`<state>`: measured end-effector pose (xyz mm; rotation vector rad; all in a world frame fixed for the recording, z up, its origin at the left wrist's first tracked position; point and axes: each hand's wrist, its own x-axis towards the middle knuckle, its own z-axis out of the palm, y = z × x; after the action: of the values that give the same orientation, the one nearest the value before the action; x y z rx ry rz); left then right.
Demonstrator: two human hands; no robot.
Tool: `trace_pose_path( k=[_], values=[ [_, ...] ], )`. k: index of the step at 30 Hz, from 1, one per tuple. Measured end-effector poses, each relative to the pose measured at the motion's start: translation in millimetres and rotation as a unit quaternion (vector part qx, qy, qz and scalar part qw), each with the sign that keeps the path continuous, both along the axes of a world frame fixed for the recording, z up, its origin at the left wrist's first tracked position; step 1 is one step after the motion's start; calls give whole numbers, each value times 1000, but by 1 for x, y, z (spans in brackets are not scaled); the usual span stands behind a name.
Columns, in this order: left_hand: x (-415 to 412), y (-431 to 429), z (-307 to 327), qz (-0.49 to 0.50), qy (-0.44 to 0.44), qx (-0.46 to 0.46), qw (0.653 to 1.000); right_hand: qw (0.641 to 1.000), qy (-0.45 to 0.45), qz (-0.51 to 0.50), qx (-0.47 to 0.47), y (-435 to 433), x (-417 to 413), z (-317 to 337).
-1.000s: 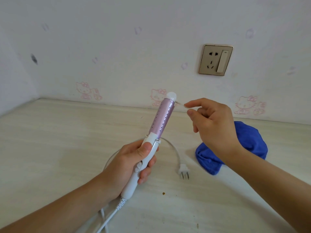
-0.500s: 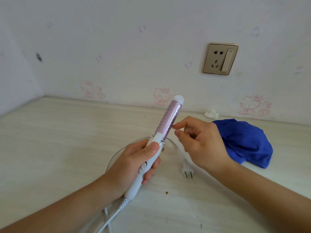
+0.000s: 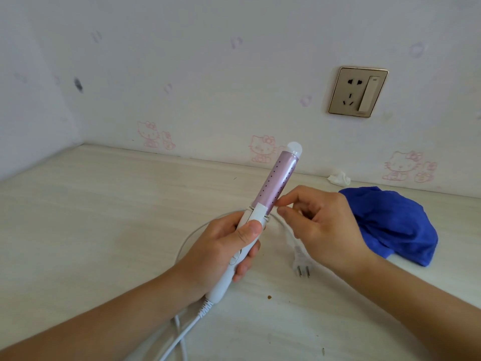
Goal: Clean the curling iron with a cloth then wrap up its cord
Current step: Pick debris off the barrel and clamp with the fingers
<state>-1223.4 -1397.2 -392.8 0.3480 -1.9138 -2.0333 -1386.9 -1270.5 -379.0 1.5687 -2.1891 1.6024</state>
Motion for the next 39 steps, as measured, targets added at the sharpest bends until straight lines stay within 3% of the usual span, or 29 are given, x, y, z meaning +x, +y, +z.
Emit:
trace_pose_path(
  k=[7,15,23,29,36,39],
  values=[
    [0,1,0,-2,-21,-1,1000,997,-32,-56,-40,2,-18,12],
    [1,-2,-2,5,-5,6,1000,1000,-26,13,-6,1,5,-6],
    [1,0,-2,-20,-16,-6,1000,994,-35,-85,-59,5,-35,27],
    [2,-2,-2,-3,-10,13,1000,1000,-4,16,1,1,8,-8],
    [2,-1,-3,-19,-17,8,1000,996,-21,-69,-46,3,-31,23],
    [3,-2,-3,-14,-13,14,1000,998,-28,-44,-40,3,-21,15]
  ],
)
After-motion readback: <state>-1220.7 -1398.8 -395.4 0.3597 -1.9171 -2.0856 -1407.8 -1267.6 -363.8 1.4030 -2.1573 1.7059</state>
